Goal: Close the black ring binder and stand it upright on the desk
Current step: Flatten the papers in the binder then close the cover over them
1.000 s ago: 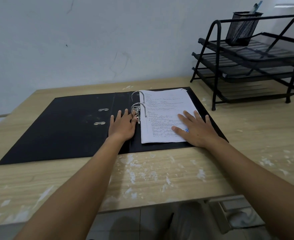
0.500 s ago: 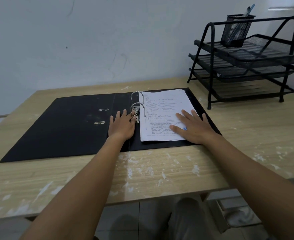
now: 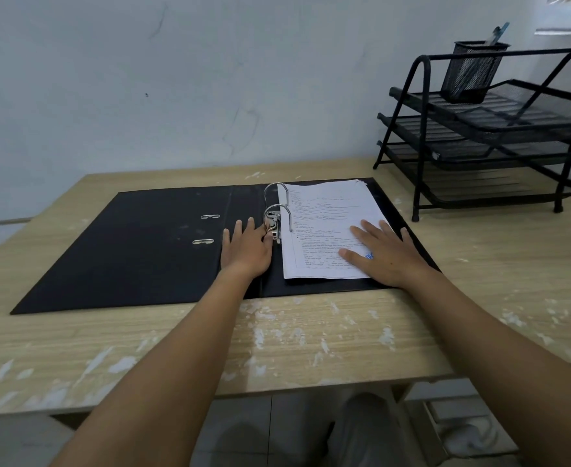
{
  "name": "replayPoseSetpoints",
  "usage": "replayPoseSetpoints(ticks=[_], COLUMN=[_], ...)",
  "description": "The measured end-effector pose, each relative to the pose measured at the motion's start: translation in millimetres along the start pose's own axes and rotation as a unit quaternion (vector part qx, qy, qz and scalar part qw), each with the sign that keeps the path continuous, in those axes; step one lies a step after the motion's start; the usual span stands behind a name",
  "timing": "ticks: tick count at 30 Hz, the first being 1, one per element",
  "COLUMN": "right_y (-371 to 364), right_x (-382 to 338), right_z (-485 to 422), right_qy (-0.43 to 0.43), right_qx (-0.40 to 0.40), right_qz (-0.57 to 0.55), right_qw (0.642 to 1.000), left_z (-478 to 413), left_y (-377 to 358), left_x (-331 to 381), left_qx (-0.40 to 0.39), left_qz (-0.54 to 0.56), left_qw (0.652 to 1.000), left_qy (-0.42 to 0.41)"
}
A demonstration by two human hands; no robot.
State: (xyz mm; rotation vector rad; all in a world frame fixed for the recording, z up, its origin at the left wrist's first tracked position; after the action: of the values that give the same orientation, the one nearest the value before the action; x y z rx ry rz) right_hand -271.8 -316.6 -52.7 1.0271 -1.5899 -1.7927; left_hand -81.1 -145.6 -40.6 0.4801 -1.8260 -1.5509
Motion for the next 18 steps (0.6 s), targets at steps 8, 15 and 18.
replayPoseSetpoints(ticks=[8, 15, 18], right_y=[10, 44, 56], right_x=[-10, -68, -104], right_z=[4, 6, 9], right_qy=[-0.018, 0.032, 0.064], right_qx=[-0.043, 0.006, 0.037], right_qz=[0.011, 0.004, 0.002], right_qw=[0.999, 0.999, 0.997], left_z=[8, 35, 49], left_y=[8, 40, 55], left_x=[-11, -48, -62], left_qx=[-0.019, 0.037, 0.055], left_qz=[0.038, 0.057, 0.051], left_qw=[0.998, 0.997, 0.996], left_qy=[-0.051, -0.046, -0.050])
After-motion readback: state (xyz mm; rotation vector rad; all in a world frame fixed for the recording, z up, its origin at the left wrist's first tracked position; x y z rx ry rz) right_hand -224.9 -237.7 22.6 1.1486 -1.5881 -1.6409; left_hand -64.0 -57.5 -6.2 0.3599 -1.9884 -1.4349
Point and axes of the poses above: each hand's wrist, its own z-axis away from the middle knuckle, its own y-axis out of the back of the hand, x = y × z, the point moved 6 cm from there along -z, towards the middle knuckle
